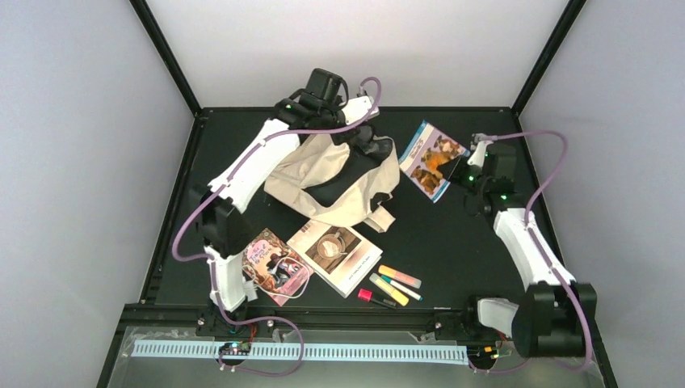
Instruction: Pack the student bag
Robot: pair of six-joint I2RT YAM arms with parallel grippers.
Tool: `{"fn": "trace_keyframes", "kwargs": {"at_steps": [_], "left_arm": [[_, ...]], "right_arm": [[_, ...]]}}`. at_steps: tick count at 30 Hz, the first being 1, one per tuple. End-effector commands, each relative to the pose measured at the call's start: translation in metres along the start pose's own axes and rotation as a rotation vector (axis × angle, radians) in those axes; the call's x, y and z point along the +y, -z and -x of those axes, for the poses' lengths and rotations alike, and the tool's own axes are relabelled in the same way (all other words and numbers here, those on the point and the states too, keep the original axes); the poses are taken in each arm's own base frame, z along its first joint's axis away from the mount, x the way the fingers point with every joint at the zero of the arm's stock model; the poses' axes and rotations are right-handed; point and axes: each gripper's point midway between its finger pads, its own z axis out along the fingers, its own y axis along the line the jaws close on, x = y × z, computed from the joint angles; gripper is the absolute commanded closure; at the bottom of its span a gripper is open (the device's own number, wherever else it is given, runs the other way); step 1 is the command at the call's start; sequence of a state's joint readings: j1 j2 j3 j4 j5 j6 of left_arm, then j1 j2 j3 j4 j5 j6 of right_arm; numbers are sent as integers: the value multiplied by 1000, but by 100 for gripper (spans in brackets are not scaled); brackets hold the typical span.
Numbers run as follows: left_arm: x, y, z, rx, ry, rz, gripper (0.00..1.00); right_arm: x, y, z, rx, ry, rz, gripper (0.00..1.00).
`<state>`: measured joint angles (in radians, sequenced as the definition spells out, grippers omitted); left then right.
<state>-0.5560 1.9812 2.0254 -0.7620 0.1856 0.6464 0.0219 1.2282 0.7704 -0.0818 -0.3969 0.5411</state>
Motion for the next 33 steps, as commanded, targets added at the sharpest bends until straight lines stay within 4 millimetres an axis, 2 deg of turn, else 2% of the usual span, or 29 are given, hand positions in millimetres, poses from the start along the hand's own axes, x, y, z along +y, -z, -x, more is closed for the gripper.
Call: {"fn": "trace_keyframes", "kwargs": {"at_steps": [1,5,9,11,16,20,25,30,33], "left_arm": [[-10,48,17,-37,82,-44,99],[-15,73,22,-44,110,-55,98],[-16,90,23,-2,130,-68,98],[-11,101,24,29,130,-52,98],[-18,107,13,96,152,-67,98],[-17,117,20,76,158,-45,98],[-21,131,26,56,168,-40,98],[-20,136,24,63,165,-28,98],[-23,135,24,64,175,-42,98]], "right_arm": [[36,48,50,-151,166,-19,99],[78,81,60,-225,204,132,99],[100,100,56,-260,216,246,99],[109,103,51,-246,216,302,99],[123,111,49,-238,241,372,99],[135,121,51,-260,273,419,99],[144,123,44,-250,277,497,99],[166,126,32,-212,304,604,99],[168,124,29,-205,307,606,99]]}}
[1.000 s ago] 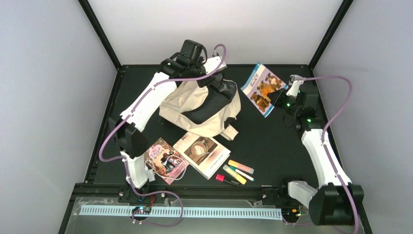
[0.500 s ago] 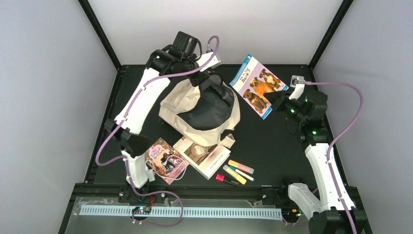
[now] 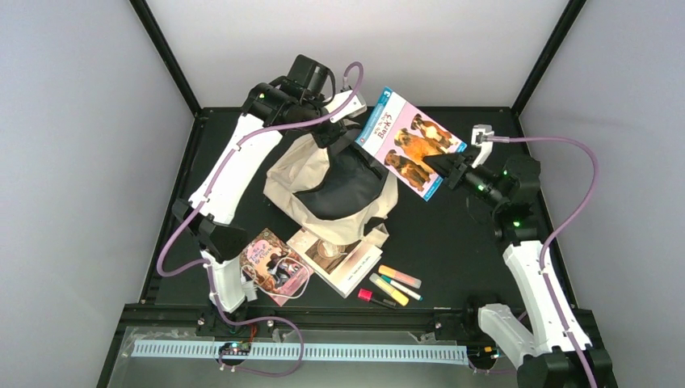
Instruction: Pack the student bag
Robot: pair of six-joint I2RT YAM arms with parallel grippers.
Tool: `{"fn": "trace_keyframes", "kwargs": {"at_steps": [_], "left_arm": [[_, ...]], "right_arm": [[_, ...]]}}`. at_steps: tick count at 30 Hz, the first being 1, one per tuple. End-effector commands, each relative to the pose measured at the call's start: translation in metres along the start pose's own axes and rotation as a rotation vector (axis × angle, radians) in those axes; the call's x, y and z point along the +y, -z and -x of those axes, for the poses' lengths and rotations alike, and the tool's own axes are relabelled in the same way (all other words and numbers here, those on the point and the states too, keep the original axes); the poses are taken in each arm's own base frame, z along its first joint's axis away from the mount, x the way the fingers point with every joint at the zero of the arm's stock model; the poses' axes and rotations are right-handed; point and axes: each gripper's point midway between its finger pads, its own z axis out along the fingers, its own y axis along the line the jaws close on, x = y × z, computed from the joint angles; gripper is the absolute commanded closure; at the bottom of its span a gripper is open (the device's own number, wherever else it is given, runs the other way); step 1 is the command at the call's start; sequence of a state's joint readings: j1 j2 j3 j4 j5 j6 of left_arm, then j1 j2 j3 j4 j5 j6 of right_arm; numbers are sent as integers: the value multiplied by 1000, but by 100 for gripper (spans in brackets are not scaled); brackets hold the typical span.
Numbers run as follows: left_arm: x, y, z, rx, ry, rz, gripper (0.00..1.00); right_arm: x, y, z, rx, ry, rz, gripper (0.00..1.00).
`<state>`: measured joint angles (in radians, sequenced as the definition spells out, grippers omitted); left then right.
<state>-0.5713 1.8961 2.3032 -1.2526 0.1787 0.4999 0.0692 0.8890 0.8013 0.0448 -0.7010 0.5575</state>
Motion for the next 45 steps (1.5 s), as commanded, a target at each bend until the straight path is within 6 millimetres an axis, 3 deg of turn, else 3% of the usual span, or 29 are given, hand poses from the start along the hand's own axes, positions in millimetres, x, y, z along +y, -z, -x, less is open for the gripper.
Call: {"fn": "trace_keyframes", "kwargs": {"at_steps": [1,22,45], "left_arm": [[-4,31,8,-44,18,22,98],[-8,48,12,-72,27,23,98],[-22,74,8,-102,41,30,98]], "right_arm": [[22,-3,7,-23,42,90,99],[49,-25,-25,75,11,194,99],[84,-14,-25,81,5,294,99]]}}
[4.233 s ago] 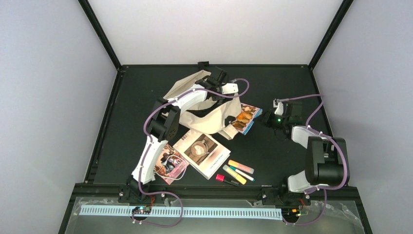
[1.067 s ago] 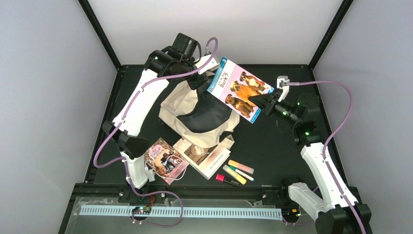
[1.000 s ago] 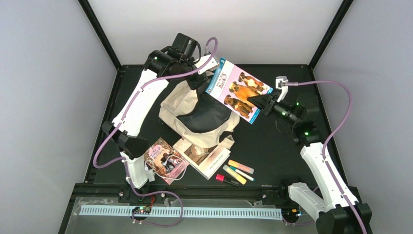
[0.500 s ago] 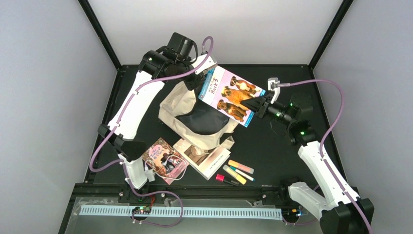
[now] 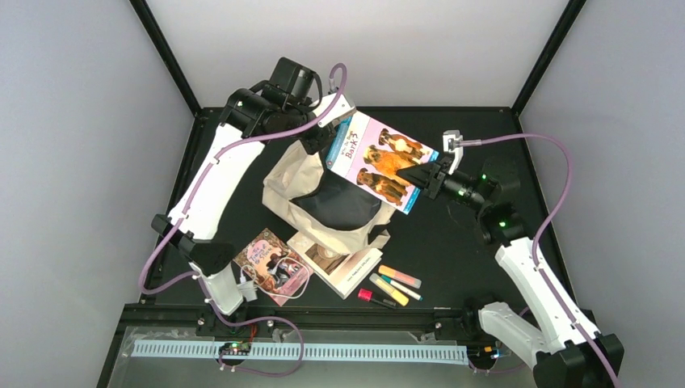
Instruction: Pack the student bag
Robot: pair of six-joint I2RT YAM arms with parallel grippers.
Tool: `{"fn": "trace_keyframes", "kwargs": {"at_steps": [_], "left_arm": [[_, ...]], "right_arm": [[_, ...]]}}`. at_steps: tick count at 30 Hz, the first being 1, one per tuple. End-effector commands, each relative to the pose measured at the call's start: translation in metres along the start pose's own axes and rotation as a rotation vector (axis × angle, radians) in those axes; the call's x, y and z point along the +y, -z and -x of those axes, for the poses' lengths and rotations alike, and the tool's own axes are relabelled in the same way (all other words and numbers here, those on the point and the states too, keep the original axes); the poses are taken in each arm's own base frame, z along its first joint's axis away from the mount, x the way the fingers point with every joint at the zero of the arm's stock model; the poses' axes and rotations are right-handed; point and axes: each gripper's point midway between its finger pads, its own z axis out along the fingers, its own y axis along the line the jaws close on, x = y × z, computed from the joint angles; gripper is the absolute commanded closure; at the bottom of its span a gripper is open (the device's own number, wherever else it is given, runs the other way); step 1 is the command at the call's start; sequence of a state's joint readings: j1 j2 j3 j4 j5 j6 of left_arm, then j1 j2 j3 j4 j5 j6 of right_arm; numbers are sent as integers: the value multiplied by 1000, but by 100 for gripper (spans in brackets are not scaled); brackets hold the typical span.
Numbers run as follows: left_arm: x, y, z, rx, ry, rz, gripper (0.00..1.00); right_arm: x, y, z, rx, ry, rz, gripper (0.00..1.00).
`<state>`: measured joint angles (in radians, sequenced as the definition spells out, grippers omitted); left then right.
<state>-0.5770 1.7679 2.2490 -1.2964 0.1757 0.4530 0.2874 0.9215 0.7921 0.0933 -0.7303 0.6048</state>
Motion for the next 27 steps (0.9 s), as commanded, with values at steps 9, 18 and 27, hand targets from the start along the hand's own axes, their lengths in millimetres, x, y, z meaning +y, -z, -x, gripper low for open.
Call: {"fn": "trace_keyframes", "kwargs": {"at_steps": [9,18,27], "left_arm": [[-1,13,3,-39,-3,50,98],[9,17,11,-75,-7,106,98],[10,14,12,-90,-10,115,98]], "right_arm": [[35,-18,6,-39,-19,126,99],[7,-28,-25,65,-199,5,99],[-27,3,-99,264,-386,-200,99]]}}
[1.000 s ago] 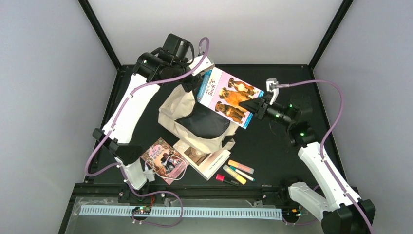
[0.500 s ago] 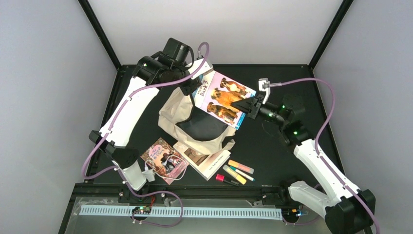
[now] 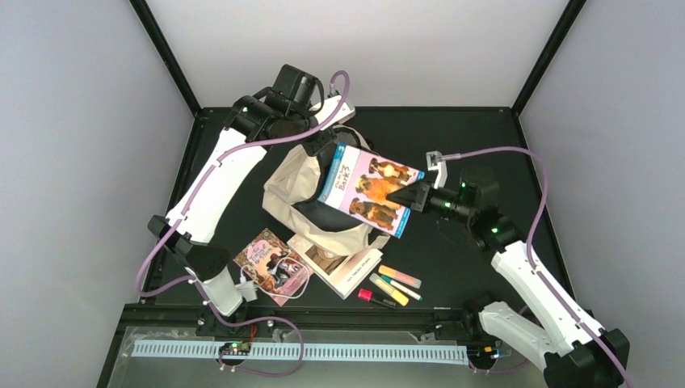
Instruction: Pack the student bag
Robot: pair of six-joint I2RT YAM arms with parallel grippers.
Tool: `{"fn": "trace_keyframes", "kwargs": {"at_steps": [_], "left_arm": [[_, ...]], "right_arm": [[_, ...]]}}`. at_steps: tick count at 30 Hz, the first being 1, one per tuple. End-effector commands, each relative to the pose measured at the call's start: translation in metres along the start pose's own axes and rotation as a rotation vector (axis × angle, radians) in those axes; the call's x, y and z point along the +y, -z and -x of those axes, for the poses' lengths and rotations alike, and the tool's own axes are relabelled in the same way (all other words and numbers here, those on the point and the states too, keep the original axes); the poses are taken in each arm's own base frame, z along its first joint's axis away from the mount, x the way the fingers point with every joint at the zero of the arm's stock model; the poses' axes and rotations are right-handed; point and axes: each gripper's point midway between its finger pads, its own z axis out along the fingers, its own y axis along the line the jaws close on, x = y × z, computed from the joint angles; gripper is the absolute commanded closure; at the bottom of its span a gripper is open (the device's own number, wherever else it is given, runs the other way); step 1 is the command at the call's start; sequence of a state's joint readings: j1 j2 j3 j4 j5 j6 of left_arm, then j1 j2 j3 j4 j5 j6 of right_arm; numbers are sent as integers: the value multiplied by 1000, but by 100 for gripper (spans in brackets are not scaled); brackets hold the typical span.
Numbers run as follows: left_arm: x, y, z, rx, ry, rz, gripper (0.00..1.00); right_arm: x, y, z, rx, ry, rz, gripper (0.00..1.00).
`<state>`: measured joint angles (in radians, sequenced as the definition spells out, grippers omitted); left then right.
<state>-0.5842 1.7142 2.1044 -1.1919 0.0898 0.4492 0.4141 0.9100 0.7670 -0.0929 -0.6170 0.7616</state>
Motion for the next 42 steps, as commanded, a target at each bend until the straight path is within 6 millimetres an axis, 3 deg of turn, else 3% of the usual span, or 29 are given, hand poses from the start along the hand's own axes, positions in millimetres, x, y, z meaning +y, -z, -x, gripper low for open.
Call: {"fn": "trace_keyframes", "kwargs": {"at_steps": [1,6,11,14,16,18,20,24,26,28,32,37,39,42], "left_arm": [[2,26,25,-121,0,28,98],[-9,31,25,-142,11,-19,98],[-16,30,28,-172,35,-63,99],[-14,31,39,-212,44,-62,98],[-10,33,45,-231,52,-51,98],[-5,33,47,-239,58,-40,98],[2,32,45,-235,63,-16,98],[26,25,36,-231,120,34,98],[35,23,32,-236,157,49,99],[38,23,31,-241,167,53,98],[29,31,37,-276,167,7,98],[22,33,31,-274,160,-10,99],[20,33,29,-274,157,-14,98],[17,34,29,-280,154,-27,98]], "right_arm": [[-36,3,-44,128,-138,-124,99],[-48,-12,-33,112,-179,-164,99],[-33,-54,14,-16,-144,-100,96],[-21,-91,27,-37,-148,-72,78],[-16,-117,23,4,-152,-53,60],[-8,-129,21,52,-125,-43,48],[-6,-125,19,79,-75,-79,42],[-24,-87,20,45,53,-265,37],[-35,-68,11,62,88,-341,40],[-44,-60,4,68,82,-375,50],[-66,-78,-18,140,2,-379,50],[-79,-91,-9,111,1,-427,53],[-84,-94,-8,111,3,-445,67],[-85,-98,-11,123,-13,-436,97]]}}
